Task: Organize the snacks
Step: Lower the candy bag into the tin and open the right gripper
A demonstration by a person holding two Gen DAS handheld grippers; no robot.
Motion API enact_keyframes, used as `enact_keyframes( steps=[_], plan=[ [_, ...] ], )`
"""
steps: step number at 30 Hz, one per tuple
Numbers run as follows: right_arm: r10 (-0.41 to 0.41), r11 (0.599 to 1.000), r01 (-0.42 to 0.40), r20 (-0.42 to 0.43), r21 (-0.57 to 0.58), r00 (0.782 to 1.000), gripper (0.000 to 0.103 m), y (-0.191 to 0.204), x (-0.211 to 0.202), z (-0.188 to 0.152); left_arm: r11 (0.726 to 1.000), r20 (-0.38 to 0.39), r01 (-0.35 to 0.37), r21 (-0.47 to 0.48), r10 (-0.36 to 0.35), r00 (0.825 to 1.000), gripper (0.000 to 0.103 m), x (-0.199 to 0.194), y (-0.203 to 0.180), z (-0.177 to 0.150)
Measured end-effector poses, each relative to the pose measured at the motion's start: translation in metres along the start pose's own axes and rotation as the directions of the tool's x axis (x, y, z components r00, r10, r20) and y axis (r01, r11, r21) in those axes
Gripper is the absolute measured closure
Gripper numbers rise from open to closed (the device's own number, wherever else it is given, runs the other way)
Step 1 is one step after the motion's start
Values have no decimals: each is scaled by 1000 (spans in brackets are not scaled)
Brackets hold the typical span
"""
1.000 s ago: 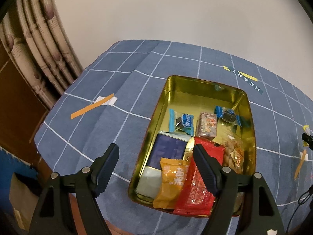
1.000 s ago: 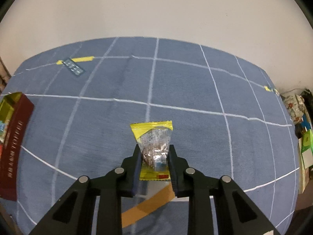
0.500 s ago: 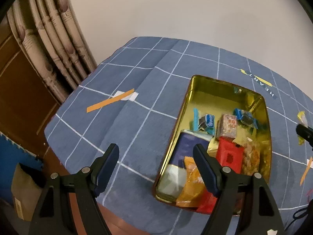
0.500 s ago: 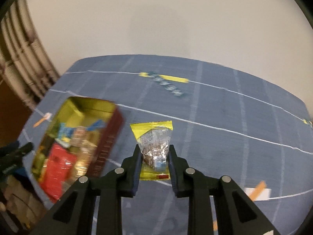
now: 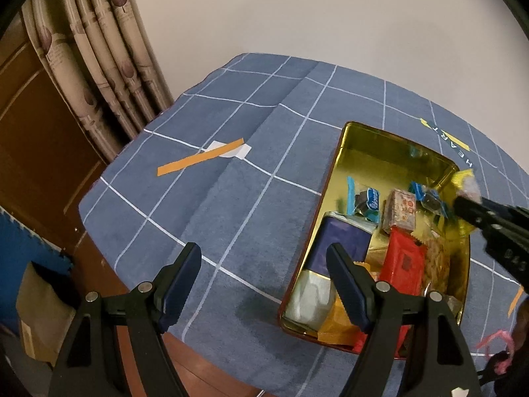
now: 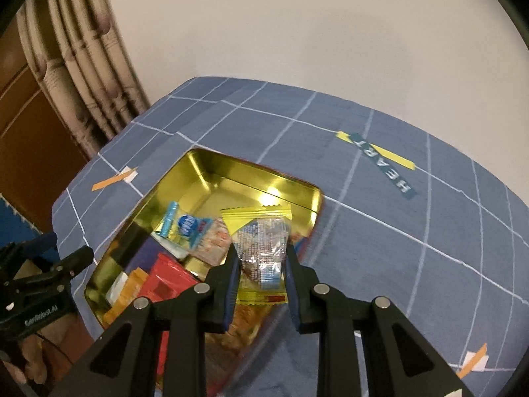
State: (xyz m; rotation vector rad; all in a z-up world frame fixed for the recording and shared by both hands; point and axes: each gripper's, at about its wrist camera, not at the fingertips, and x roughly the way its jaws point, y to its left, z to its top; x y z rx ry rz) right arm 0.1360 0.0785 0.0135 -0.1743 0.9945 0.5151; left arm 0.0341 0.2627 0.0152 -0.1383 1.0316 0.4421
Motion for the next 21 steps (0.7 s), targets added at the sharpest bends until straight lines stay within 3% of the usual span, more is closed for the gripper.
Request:
enact_keyframes(
  steps=[21],
  plan=[
    [-40,998,34,-108,-58,993,77,21,55,-1,999,-22,6,-40,-7,1000,28,6,8,1]
  ],
)
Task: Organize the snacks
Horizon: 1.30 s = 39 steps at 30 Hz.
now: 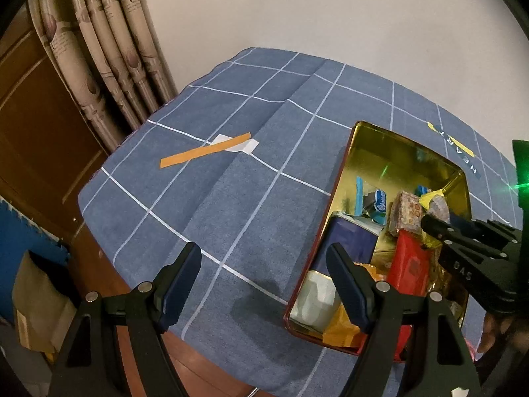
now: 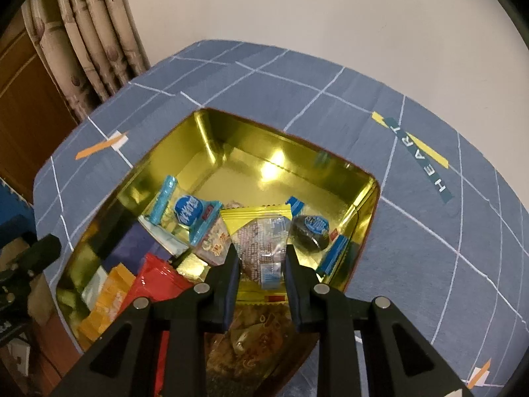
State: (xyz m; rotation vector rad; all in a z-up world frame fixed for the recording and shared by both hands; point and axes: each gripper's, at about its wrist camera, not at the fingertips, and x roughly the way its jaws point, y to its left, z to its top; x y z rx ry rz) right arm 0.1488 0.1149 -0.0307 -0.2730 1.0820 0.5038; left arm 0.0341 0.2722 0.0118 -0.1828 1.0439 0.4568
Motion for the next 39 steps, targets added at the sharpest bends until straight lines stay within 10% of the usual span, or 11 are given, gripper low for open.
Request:
enact_keyframes(
  steps=[12,26,39],
  plan=[
    [-8,1000,8,5,20,1000,74,0,1,-2,1000,5,3,28,-3,1000,28,-3,-6,-1],
    [-6,996,-2,92,87,996,36,1,-38,-17,994,32,-10,106,7,999,17,-11,-20,-5],
    [-72,992,59,124,110,990,21,9,-83,-58,993,12,1,117,-2,1000,17,-12,-20,-11]
  ],
)
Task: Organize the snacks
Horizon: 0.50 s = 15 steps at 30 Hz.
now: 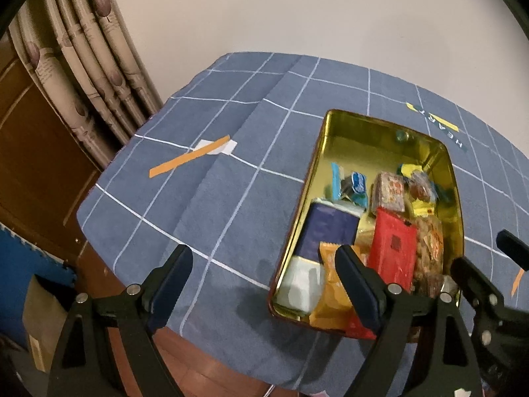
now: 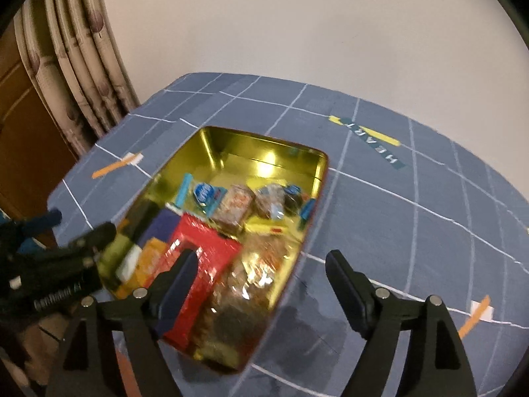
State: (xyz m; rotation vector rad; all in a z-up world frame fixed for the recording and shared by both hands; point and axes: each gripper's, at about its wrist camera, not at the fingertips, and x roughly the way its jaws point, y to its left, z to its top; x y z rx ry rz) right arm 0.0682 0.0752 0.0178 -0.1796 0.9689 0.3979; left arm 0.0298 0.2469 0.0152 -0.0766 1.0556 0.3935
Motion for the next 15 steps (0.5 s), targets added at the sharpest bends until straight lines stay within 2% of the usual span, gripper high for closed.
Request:
enact_keyframes(
  steps=[7,15],
  plan=[
    [-23,1000,23,10,-18,1000,21,4,-15,-22,1000,2,6,2,-6,1000,17,-3,-2,-6],
    [-13,999,14,20,-41,1000,21,16,-20,-25,1000,3,16,1,-16,1000,17,-5,-2,-6]
  ],
)
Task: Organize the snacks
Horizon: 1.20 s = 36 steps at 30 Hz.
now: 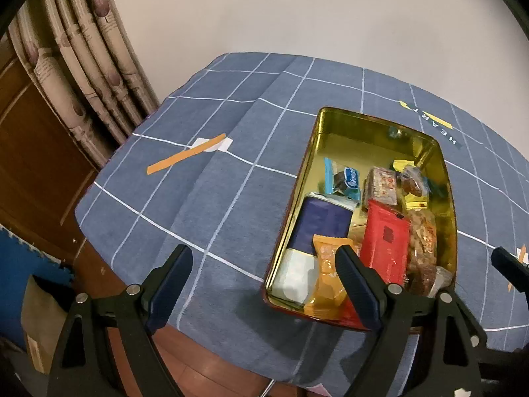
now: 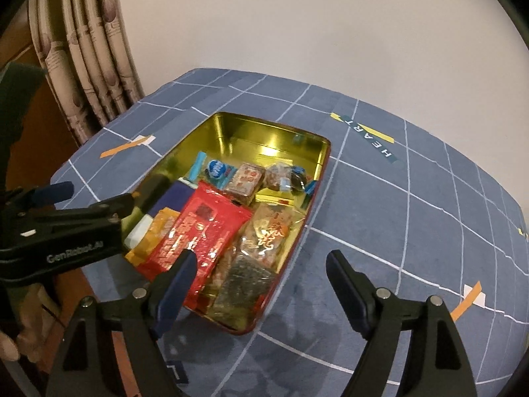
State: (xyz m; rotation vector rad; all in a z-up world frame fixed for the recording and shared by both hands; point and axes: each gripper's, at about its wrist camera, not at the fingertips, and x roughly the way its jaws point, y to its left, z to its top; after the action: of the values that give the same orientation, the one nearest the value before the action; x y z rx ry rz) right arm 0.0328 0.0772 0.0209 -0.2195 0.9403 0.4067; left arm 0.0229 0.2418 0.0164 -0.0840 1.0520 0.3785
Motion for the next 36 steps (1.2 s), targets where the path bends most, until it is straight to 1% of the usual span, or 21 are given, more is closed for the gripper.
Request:
enact_keyframes(
  steps=[11,36],
  plan=[
    [-15,1000,15,-4,-23,1000,21,6,0,-3,1000,4,5,9,-5,1000,17,-3,-4,1],
    [-28,1000,27,-37,-8,999,21,3,12,-6,1000,0,6,15,-6,1000,17,-1,-4,-2]
  ],
)
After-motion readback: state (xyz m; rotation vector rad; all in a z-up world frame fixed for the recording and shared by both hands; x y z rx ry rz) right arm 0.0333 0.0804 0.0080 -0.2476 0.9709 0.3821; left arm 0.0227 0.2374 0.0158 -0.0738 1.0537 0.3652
